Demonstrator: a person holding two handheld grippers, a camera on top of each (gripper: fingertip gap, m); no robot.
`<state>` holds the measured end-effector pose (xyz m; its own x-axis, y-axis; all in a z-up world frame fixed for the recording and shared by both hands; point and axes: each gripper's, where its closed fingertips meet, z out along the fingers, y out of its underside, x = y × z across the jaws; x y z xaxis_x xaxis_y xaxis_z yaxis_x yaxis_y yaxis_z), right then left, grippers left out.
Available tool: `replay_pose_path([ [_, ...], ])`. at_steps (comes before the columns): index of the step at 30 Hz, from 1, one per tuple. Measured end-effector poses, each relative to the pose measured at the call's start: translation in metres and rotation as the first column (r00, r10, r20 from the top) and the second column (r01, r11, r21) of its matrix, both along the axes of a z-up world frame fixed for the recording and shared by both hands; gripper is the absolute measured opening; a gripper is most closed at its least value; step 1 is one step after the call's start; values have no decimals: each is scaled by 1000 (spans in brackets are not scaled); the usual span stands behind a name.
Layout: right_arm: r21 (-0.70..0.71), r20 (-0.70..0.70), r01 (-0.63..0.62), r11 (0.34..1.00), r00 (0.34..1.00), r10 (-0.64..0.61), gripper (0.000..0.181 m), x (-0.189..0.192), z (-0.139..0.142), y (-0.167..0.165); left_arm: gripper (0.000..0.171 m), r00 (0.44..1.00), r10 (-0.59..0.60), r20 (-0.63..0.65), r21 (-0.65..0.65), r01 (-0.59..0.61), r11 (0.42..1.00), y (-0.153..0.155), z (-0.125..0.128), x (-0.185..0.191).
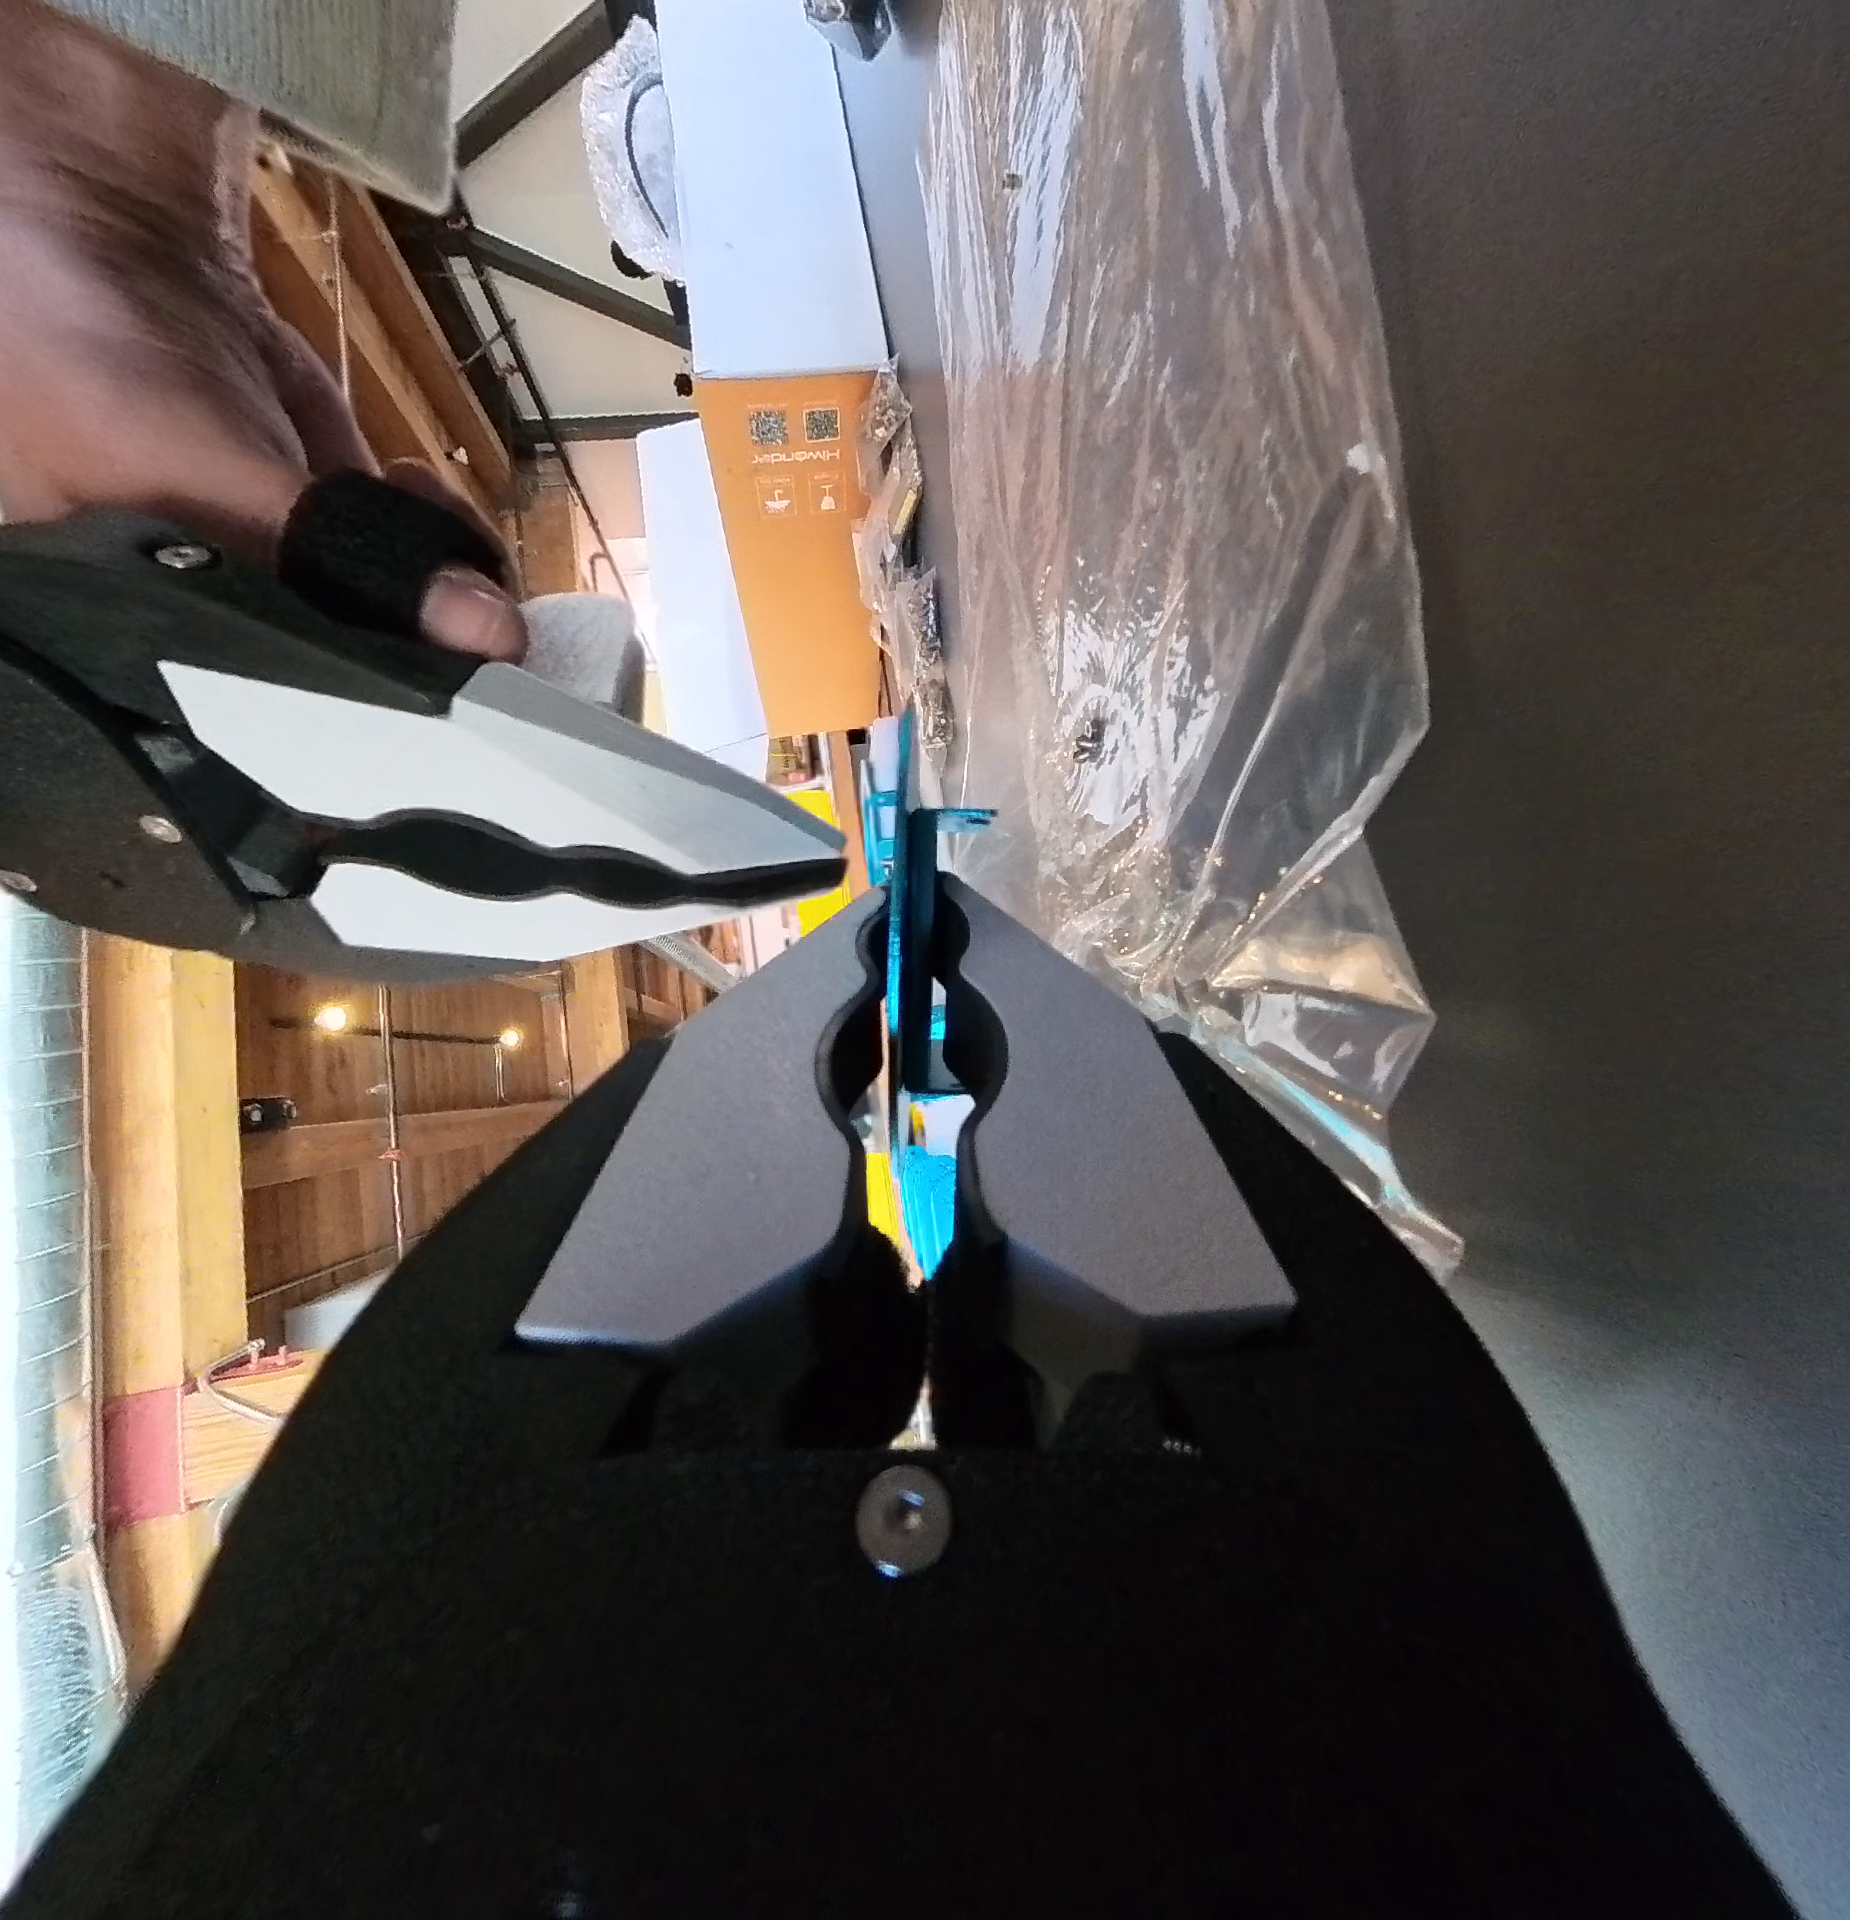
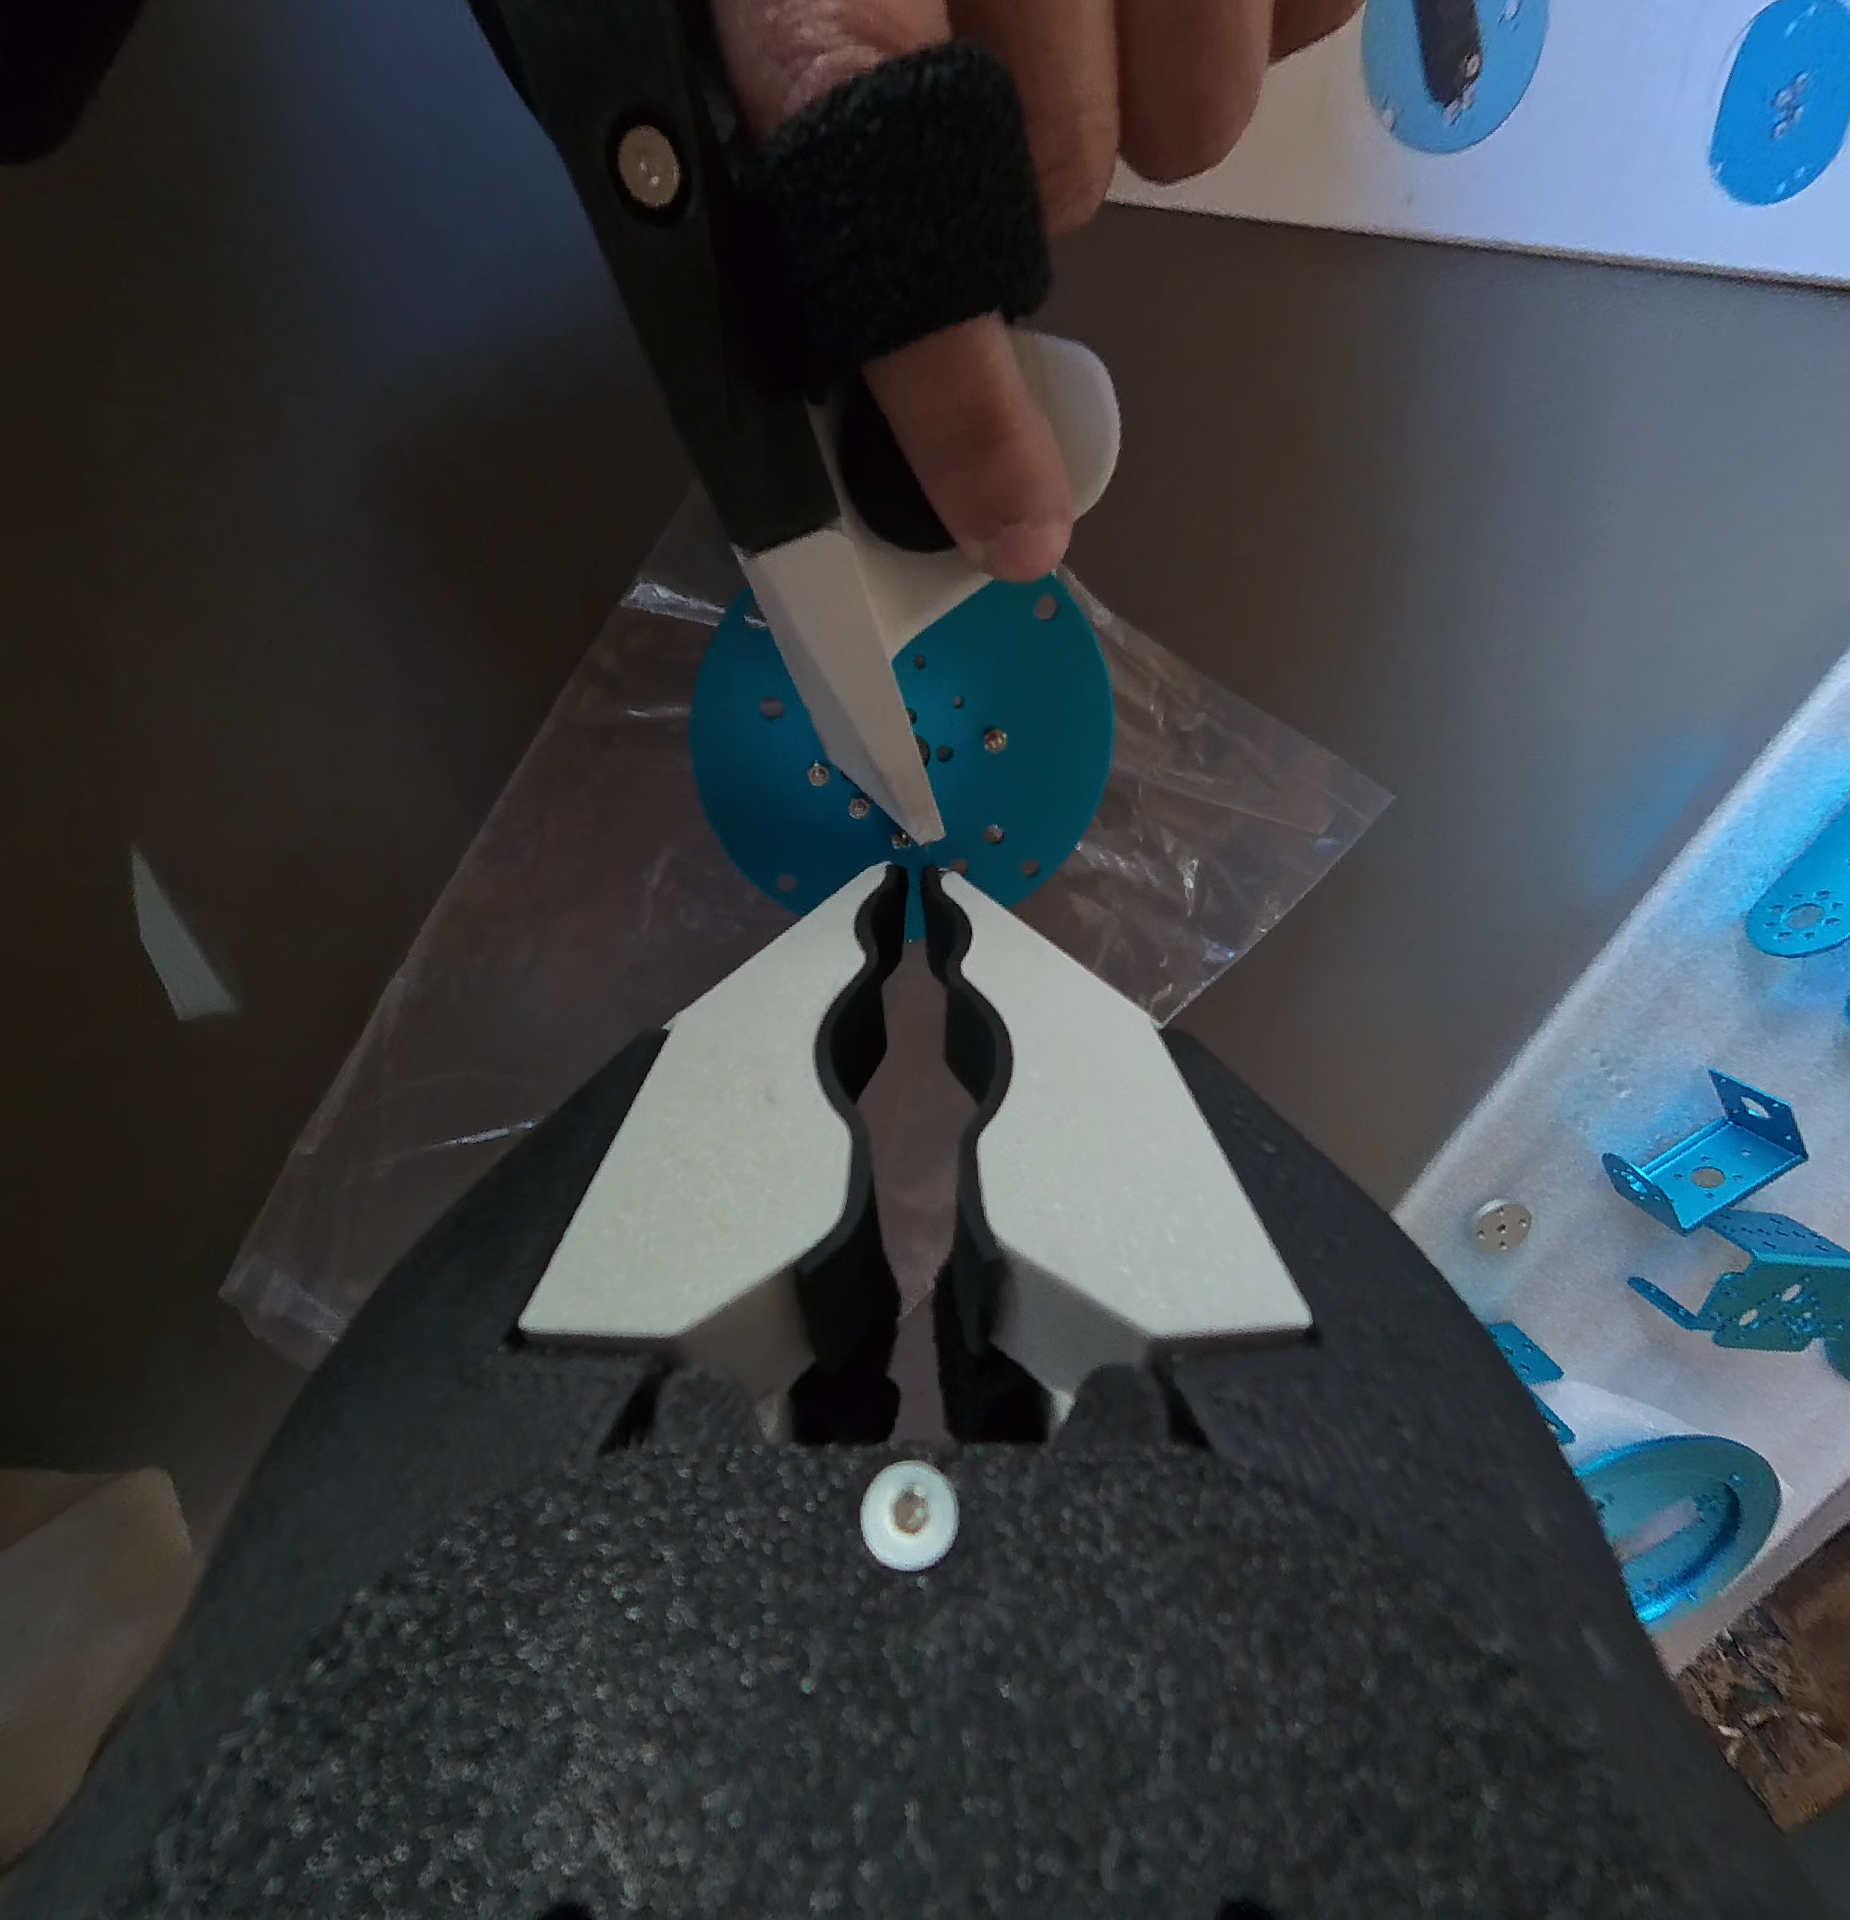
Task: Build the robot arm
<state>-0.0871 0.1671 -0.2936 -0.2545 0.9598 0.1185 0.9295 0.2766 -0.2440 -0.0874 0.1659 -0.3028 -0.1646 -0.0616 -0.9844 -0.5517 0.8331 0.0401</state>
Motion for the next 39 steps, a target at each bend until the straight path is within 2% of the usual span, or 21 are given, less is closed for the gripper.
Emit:
replay_pose_path([
  [7,-15,-51,-4,1000,999,3,5,-3,-5,-4,2,1000,3,-2,-1,-3,1000,1,-1,0],
  [11,-18,-30,9,1000,1000,-9,5,3,-8,-3,2,1000,6,-1,-2,-6,1000,2,-1,-1],
  [17,-4,-131,-19,1000,991,19,10,-4,-2,-8,1,999,-9,45,-108,13,994,-2,3,0],
  [23,-28,-97,52,998,994,-55,11,15,-8,-4,2,999,-6,34,-75,8,997,-1,1,1],
  [29,18,-178,171,985,970,-165,10,45,6,5,1,1000,3,15,-86,-2,996,0,2,-2],
  [33,-24,-249,289,957,925,-285,12,62,-11,11,1,997,57,-45,-142,-63,988,14,-6,-11],
  [35,-60,-304,279,958,909,-284,11,56,-22,6,2,994,83,-65,-150,-92,984,22,-8,-16],
  [39,-16,-336,257,966,909,-247,8,41,-29,9,2,990,100,-95,-179,-116,977,23,-9,-19],
])
